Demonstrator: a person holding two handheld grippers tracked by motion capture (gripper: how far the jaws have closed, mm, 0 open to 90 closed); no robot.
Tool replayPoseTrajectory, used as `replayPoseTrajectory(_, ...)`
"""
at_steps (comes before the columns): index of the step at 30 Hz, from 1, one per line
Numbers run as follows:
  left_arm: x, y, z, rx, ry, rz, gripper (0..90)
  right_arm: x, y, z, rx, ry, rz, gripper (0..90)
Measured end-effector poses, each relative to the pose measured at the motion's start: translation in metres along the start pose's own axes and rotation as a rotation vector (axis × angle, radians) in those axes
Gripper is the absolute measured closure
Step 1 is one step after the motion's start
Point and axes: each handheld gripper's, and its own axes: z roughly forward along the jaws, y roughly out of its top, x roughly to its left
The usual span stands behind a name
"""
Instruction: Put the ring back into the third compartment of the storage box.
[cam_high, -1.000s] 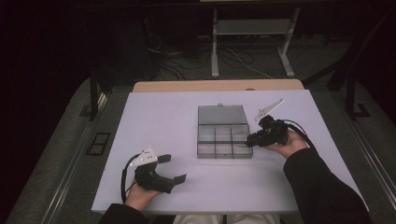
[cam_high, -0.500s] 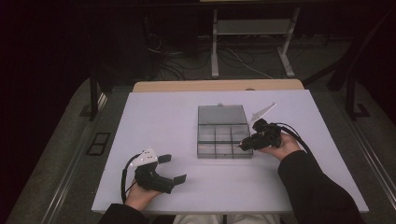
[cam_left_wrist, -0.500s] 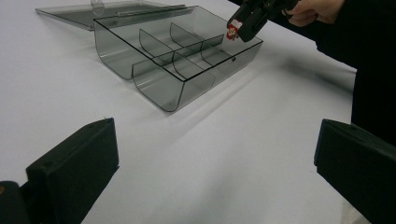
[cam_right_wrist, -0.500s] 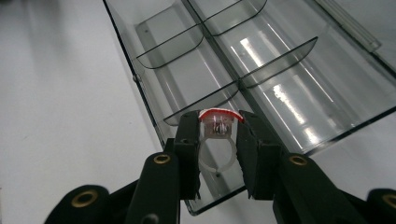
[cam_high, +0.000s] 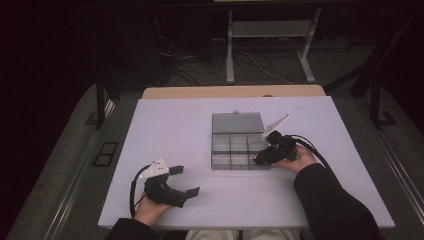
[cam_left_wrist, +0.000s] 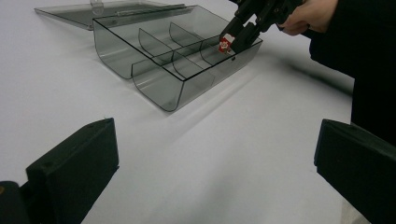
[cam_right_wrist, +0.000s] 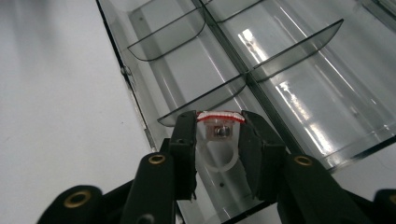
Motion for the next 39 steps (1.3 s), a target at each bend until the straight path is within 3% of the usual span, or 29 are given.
replayPoseTrajectory(15, 0.0, 0.0, 0.001, 0.003, -0.002, 0.002, 0.0, 0.004, -0.001, -0.024, -0.039, -0.045, -0.002, 55.4)
replayPoseTrajectory(22, 0.0, 0.0, 0.001, 0.002, -0.002, 0.002, 0.0, 0.006, -0.004, -0.037, -0.052, -0.06, 0.022, 47.1)
replayPoseTrajectory(26, -0.001, 0.0, 0.0, 0.001, -0.003, 0.001, 0.0, 0.009, -0.008, -0.045, -0.078, -0.08, 0.051, 38.5)
replayPoseTrajectory(28, -0.001, 0.0, 0.0, 0.002, -0.003, 0.0, 0.0, 0.01, -0.013, -0.052, -0.104, -0.078, 0.09, 27.1)
replayPoseTrajectory(30, -0.001, 0.0, 0.0, 0.004, -0.003, 0.002, 0.0, 0.011, -0.015, -0.054, -0.112, -0.071, 0.099, 25.3)
replayPoseTrajectory(35, -0.001, 0.0, 0.001, 0.003, -0.003, 0.003, 0.0, 0.016, -0.026, -0.063, -0.144, -0.064, 0.123, 10.6)
replayPoseTrajectory(37, -0.001, 0.0, 0.001, 0.002, -0.003, 0.003, 0.0, 0.019, -0.031, -0.066, -0.158, -0.056, 0.135, 9.9)
replayPoseTrajectory(39, -0.001, 0.0, 0.0, 0.0, -0.003, 0.001, 0.0, 0.022, -0.034, -0.067, -0.158, -0.058, 0.144, 0.8)
